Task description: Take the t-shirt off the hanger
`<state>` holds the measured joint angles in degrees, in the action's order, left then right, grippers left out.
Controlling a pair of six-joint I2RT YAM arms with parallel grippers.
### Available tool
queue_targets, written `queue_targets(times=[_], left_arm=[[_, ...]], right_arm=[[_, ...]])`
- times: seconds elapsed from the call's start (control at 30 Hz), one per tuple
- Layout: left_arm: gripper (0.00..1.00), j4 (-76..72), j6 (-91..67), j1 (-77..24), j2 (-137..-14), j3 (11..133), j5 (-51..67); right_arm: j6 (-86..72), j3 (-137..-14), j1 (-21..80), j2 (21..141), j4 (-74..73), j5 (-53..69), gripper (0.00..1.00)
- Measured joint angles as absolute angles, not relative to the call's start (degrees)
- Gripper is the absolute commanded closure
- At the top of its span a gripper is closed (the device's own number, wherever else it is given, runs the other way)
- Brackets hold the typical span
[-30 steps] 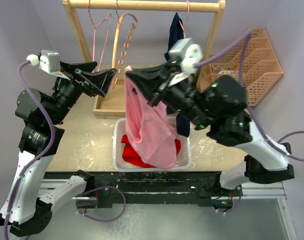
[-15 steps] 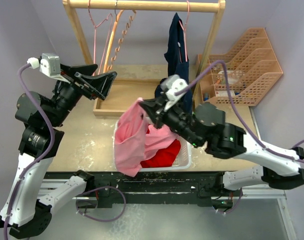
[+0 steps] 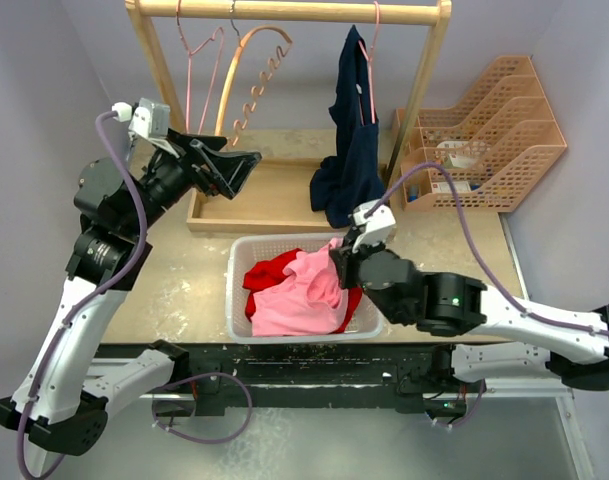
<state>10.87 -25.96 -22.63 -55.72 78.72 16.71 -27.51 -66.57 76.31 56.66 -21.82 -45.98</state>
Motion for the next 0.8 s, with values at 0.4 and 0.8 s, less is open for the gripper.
queue_targets(times=[0.4,0.8], left_arm=[[0.01,9.6,-25.8,-22.6,-60.6,82.3,22.2],[0.01,10.6,-21.8,-31.7,-75.1,102.7,22.9]], right_arm=[[-40.4,-62.2,76.1,75.7,-29.9,-34.1,1.0],[-34.3,-66.6,76.3,83.9,-29.6,-26.2,0.28]])
